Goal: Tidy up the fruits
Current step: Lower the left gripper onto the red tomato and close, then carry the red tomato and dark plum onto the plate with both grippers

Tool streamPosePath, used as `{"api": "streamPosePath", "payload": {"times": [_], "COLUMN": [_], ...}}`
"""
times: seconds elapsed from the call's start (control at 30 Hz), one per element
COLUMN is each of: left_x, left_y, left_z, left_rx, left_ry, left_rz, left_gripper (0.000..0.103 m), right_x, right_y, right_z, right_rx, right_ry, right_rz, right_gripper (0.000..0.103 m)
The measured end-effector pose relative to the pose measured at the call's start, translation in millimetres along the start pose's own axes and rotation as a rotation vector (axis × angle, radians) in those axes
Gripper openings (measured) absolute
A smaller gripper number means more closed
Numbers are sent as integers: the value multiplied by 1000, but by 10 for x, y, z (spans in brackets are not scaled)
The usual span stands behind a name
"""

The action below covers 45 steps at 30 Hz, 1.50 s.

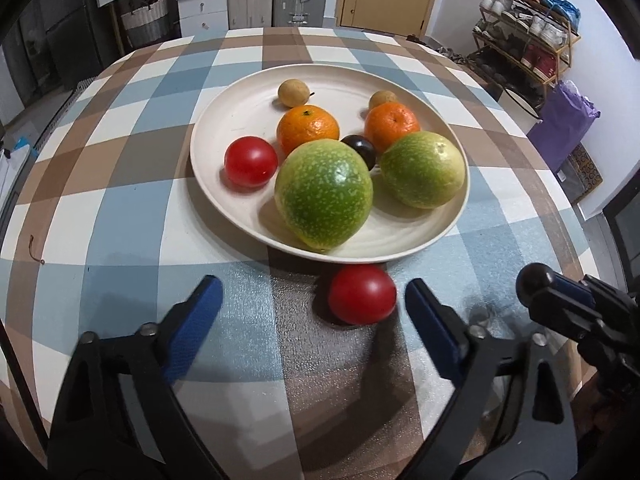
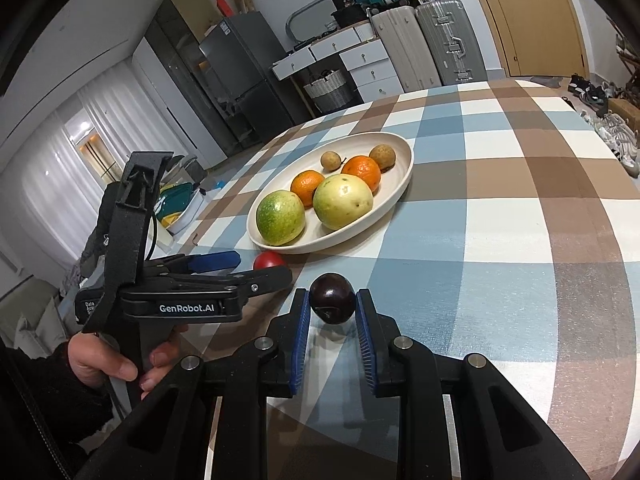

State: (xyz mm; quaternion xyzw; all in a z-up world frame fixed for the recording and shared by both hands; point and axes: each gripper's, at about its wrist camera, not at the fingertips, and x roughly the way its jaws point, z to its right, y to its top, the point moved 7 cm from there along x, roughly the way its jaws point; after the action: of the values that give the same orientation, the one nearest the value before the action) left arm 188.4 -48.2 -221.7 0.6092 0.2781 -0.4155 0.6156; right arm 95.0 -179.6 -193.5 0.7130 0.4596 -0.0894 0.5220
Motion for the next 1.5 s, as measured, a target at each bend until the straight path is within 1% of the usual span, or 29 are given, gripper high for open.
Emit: {"api": "streamPosePath", "payload": {"times": [0.07, 0.2, 0.27, 0.3, 0.37, 0.47, 0.6, 0.87, 1.07, 1.3, 1.5], "left_x": [-23, -58, -75, -80, -93, -119, -147, -208, -348, -559, -650], "left_y": [6, 0, -9, -17, -34, -62, -86, -100, -56, 185, 441], "left_z": [-6, -5, 28, 47, 84, 117, 118, 26, -29, -129, -191], "left_rx": [-1, -9, 4, 11, 24, 37, 39, 23, 9, -5, -3], "left_ry": [-8, -42, -67, -74, -89, -115, -154, -194, -234, -260, -265], "left_rz": [8, 14, 10, 8, 3, 3, 8, 16, 33, 75, 95], "left_gripper": [74, 63, 51, 48, 39, 32, 30, 30, 30, 30, 30], "right_x": [-6, -6, -5, -2, -3, -5, 10, 99, 177, 246, 308], "right_y": [0, 0, 5, 12, 22, 35, 60, 156, 273, 522, 777], "right_z": [-7, -13, -23, -28, -36, -61, -113, -298, -351, -412, -440], "right_rx": [-1, -5, -9, -11, -12, -20, -36, -79, -87, -100, -94], "right_ry": [1, -2, -6, -7, -9, -15, -23, -16, -21, -14, 1], "right_rz": [1, 0, 0, 1, 1, 2, 0, -7, -4, 15, 30], "right_gripper": [23, 23, 23, 23, 23, 23, 23, 23, 23, 23, 23]}}
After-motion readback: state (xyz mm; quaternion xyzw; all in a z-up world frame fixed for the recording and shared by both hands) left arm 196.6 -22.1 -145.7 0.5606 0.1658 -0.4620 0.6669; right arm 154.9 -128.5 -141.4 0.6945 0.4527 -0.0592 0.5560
